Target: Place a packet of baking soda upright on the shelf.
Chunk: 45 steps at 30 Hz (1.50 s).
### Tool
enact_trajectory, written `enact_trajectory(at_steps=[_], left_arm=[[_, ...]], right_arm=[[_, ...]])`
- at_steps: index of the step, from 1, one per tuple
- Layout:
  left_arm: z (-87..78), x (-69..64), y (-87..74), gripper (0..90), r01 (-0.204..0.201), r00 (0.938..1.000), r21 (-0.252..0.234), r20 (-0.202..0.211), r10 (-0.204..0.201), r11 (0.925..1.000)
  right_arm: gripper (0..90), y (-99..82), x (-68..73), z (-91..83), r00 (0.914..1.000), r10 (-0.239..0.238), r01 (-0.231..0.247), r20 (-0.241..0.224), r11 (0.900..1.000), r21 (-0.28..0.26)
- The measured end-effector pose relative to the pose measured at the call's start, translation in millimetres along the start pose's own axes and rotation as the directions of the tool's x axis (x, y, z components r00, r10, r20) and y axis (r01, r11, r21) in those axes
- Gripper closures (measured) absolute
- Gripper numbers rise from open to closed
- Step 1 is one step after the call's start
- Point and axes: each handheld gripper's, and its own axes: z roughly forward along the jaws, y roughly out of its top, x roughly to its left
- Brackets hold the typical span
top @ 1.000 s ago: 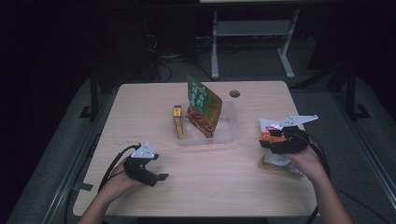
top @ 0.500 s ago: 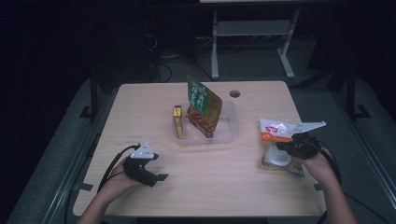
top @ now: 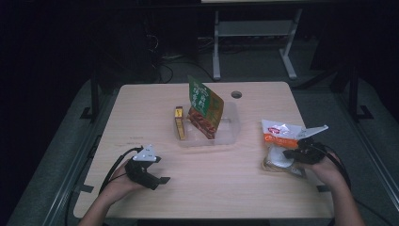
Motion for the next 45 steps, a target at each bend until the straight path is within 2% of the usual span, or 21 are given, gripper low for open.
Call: enact_trajectory(at_steps=[6, 12, 15, 17, 18, 22, 26, 29, 32, 34, 35, 38, 42, 45], left_arm=[[1.6, -1.1, 0.3, 13.2, 0.002, 1.0000, 0.000, 0.005, -0.002, 1.0000], [1.6, -1.6, 0.8, 13.3, -0.001, 1.0000, 0.003, 0.008, 0.001, 1.0000], [1.7, -1.8, 0.9, 13.3, -0.001, 1.0000, 0.003, 0.007, 0.001, 1.0000], [1.3, -1.8, 0.8, 13.3, -0.001, 1.0000, 0.002, 0.008, 0.001, 1.0000], [1.0, -1.7, 0.7, 13.3, -0.004, 1.0000, 0.002, 0.008, 0.004, 1.0000], [1.1, -1.0, 0.7, 13.3, -0.007, 0.9999, 0.005, 0.009, 0.007, 1.0000], [0.9, -1.5, 1.0, 13.3, -0.005, 1.0000, 0.001, 0.007, 0.005, 1.0000], [0.7, -1.3, 0.9, 13.3, -0.005, 1.0000, 0.001, 0.005, 0.005, 1.0000], [1.3, -1.7, 1.2, 13.3, -0.001, 1.0000, 0.006, 0.008, 0.001, 1.0000], [1.5, -2.1, 1.5, 13.3, -0.002, 0.9999, 0.007, 0.010, 0.002, 1.0000], [2.2, -3.2, 1.5, 13.3, 0.009, 0.9999, -0.004, 0.012, -0.009, 0.9999], [2.3, -3.0, 1.5, 13.3, 0.009, 0.9999, -0.004, 0.013, -0.009, 1.0000], [1.2, -2.0, 1.7, 13.3, -0.002, 0.9999, 0.005, 0.011, 0.002, 1.0000], [0.9, -1.7, 1.7, 13.3, -0.001, 0.9999, 0.004, 0.012, 0.001, 1.0000]], right_arm=[[89.9, 5.6, 9.2, 4.7, 0.9977, -0.031, 0.032, -0.060, 0.9995, 0.008], [89.9, 13.7, 23.3, 13.1, 0.9910, -0.073, 0.075, -0.113, 0.9971, 0.015], [89.9, 17.8, 29.1, 16.2, 0.9880, -0.103, 0.105, -0.115, 0.9944, 0.011], [89.9, 18.9, 29.6, 13.7, 0.9909, -0.105, 0.107, -0.084, 0.9942, 0.013], [89.9, 18.2, 27.0, 11.0, 0.9930, -0.107, 0.108, -0.051, 0.9941, 0.017], [89.9, 7.7, 6.6, -4.3, 0.9988, -0.040, 0.040, 0.027, 0.9992, 0.001], [89.9, -5.8, -5.9, -9.3, 0.9978, -0.011, 0.009, 0.066, 0.9994, 0.034], [90.0, -12.6, -8.6, -8.9, 0.9982, -0.004, 0.001, 0.060, 0.9987, 0.050], [90.0, -13.7, -6.9, -10.4, 0.9990, -0.012, 0.009, 0.043, 0.9980, 0.063], [90.0, -13.0, -2.6, -10.2, 0.9997, -0.023, 0.022, 0.010, 0.9969, 0.075], [90.0, -12.6, 0.1, -9.7, 0.9996, -0.026, 0.027, -0.011, 0.9964, 0.081], [90.0, -10.6, 9.4, -7.5, 0.9961, -0.060, 0.066, -0.064, 0.9935, 0.093], [90.0, -3.6, 23.9, -1.0, 0.9835, -0.108, 0.123, -0.145, 0.9875, 0.099], [90.0, 3.4, 35.7, 6.5, 0.9659, -0.148, 0.170, -0.213, 0.9812, 0.091]])
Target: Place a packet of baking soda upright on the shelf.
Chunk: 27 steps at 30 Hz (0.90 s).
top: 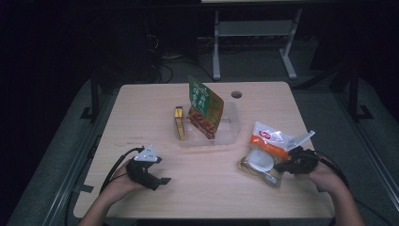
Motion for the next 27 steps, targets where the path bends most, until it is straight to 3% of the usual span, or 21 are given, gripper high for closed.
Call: enact_trajectory(at_steps=[5, 9, 11, 14, 16, 21, 27], left_arm=[[1.1, -0.8, 0.0, 13.3, 0.005, 1.0000, -0.006, 0.002, -0.005, 1.0000], [1.2, -0.9, 0.6, 13.3, -0.002, 1.0000, -0.004, 0.004, 0.002, 1.0000], [1.1, -0.9, 0.6, 13.3, 0.001, 1.0000, -0.009, 0.002, -0.001, 1.0000], [1.1, 0.0, 0.9, 13.3, -0.001, 1.0000, -0.009, 0.003, 0.001, 1.0000], [1.5, -0.6, 1.4, 13.3, 0.000, 1.0000, -0.015, 0.002, 0.000, 0.9999], [1.4, -1.9, 1.0, 13.3, -0.001, 1.0000, -0.013, 0.006, 0.001, 0.9999], [2.0, -2.7, 1.6, 13.3, -0.005, 0.9999, -0.011, 0.009, 0.006, 0.9999]], right_arm=[[90.0, 17.7, 17.9, 16.3, 0.9953, -0.082, 0.082, -0.053, 0.9966, -0.010], [89.9, 30.0, 31.0, 26.1, 0.9870, -0.147, 0.146, -0.066, 0.9891, -0.020], [89.9, 35.1, 33.0, 23.9, 0.9892, -0.138, 0.136, -0.049, 0.9895, -0.050], [89.9, 44.2, 25.6, 17.4, 0.9938, -0.108, 0.110, 0.025, 0.9880, -0.108], [89.9, 50.3, 20.3, 19.6, 0.9940, -0.105, 0.108, 0.032, 0.9874, -0.116], [89.9, 55.1, 18.4, 34.8, 0.9888, -0.148, 0.149, 0.015, 0.9879, -0.043], [90.0, 57.5, 25.4, 37.7, 0.9854, -0.167, 0.165, -0.033, 0.9848, -0.054]])
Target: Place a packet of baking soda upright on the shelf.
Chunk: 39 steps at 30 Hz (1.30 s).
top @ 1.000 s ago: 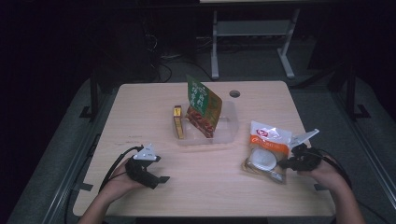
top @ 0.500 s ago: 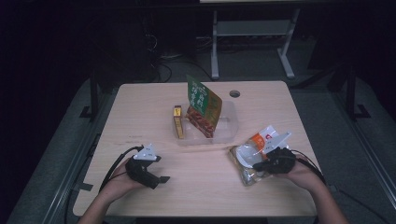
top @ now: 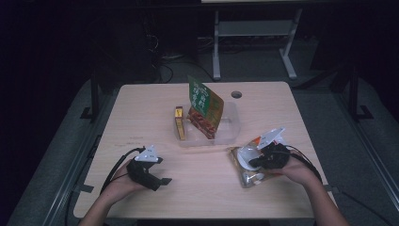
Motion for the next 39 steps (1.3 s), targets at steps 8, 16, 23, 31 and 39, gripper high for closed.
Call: enact_trajectory(at_steps=[8, 16, 23, 31, 39], left_arm=[[1.7, -1.1, 0.8, 13.3, -0.006, 1.0000, 0.007, 0.007, 0.006, 1.0000], [1.6, -1.3, 1.1, 13.3, -0.012, 0.9999, 0.013, 0.010, 0.012, 0.9998], [0.0, -1.2, 1.4, 13.3, -0.009, 1.0000, 0.004, 0.003, 0.009, 0.9999], [-1.8, -0.3, 0.1, 13.3, -0.004, 1.0000, -0.005, 0.003, 0.004, 1.0000], [-0.9, -5.6, 4.4, 13.3, -0.008, 0.9996, -0.017, 0.026, 0.008, 0.9998]], right_arm=[[89.9, 11.1, -2.5, 10.8, 0.9968, -0.008, 0.008, 0.080, 0.9999, -0.007], [90.0, 17.9, 8.4, 18.5, 0.9992, -0.037, 0.037, 0.018, 0.9993, -0.008], [90.0, 31.6, 35.2, 33.1, 0.9923, -0.119, 0.119, -0.034, 0.9928, -0.018], [90.0, 33.6, 44.8, 31.2, 0.9836, -0.153, 0.153, -0.096, 0.9882, -0.003], [90.0, 46.8, 60.2, 45.7, 0.9678, -0.195, 0.192, -0.159, 0.9809, -0.032]])
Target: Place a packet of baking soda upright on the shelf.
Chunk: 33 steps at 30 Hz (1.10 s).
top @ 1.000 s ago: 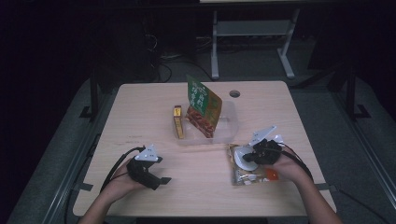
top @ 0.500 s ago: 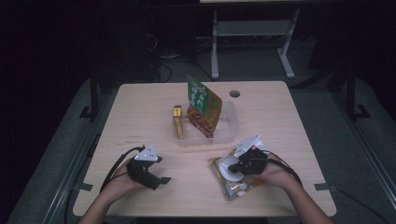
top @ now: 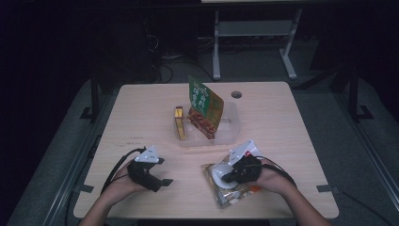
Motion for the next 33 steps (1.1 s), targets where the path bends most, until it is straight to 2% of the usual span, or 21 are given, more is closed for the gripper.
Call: enact_trajectory(at_steps=[6, 8, 10, 12, 14, 15, 17, 19, 22, 24, 29, 31, 33], left_arm=[[4.2, -9.2, 7.8, 13.3, -0.034, 0.9985, -0.014, 0.043, 0.034, 0.9993], [5.9, -12.5, 10.9, 13.3, -0.039, 0.9975, -0.021, 0.059, 0.040, 0.9990], [7.8, -13.9, 15.3, 13.3, -0.055, 0.9957, -0.026, 0.073, 0.057, 0.9981], [10.7, -15.3, 21.0, 13.3, -0.064, 0.9936, -0.040, 0.090, 0.068, 0.9972], [15.2, -16.3, 28.4, 13.4, -0.070, 0.9905, -0.052, 0.115, 0.076, 0.9962], [18.0, -17.2, 32.4, 13.4, -0.077, 0.9887, -0.053, 0.125, 0.083, 0.9956], [24.3, -19.2, 40.3, 13.3, -0.094, 0.9850, -0.059, 0.139, 0.102, 0.9938], [31.4, -20.8, 47.6, 13.4, -0.110, 0.9822, -0.061, 0.146, 0.118, 0.9921], [42.7, -22.2, 58.4, 13.5, -0.123, 0.9777, -0.060, 0.164, 0.131, 0.9906], [49.8, -22.5, 66.2, 14.1, -0.127, 0.9755, -0.063, 0.173, 0.136, 0.9900], [69.5, -22.8, 83.1, 14.8, -0.137, 0.9684, -0.065, 0.202, 0.147, 0.9885], [76.9, -23.9, 87.7, 14.8, -0.144, 0.9663, -0.061, 0.207, 0.153, 0.9877], [84.2, -24.8, 91.0, 14.8, -0.145, 0.9648, -0.058, 0.213, 0.154, 0.9877]], right_arm=[[90.0, 17.0, 9.8, 15.1, 0.9975, -0.059, 0.059, -0.039, 0.9982, -0.001], [89.9, 20.3, 11.9, 17.5, 0.9962, -0.076, 0.076, -0.042, 0.9971, 0.000], [89.9, 19.4, 12.9, 14.1, 0.9966, -0.080, 0.080, -0.017, 0.9968, -0.005], [89.6, 14.9, 11.4, 3.8, 0.9986, -0.052, 0.052, -0.008, 0.9976, -0.047], [84.1, 8.3, 9.2, -8.6, 0.9992, -0.018, 0.020, 0.035, 0.9971, -0.073], [80.7, 4.2, 9.2, -14.6, 0.9986, 0.015, -0.011, 0.051, 0.9967, -0.080], [74.3, -5.0, 8.9, -24.7, 0.9932, 0.078, -0.070, 0.086, 0.9929, -0.096], [67.8, -14.2, 7.2, -32.7, 0.9873, 0.102, -0.090, 0.122, 0.9902, -0.107], [57.9, -29.0, 5.7, -46.4, 0.9684, 0.196, -0.174, 0.153, 0.9733, -0.150], [51.8, -38.3, 4.3, -53.2, 0.9562, 0.235, -0.207, 0.174, 0.9644, -0.164], [44.5, -65.5, -2.0, -66.2, 0.9239, 0.323, -0.286, 0.205, 0.9395, -0.188], [41.6, -75.6, -5.0, -69.2, 0.9060, 0.364, -0.328, 0.215, 0.9258, -0.189], [39.6, -84.3, -9.4, -71.3, 0.8927, 0.398, -0.360, 0.212, 0.9123, -0.194]])
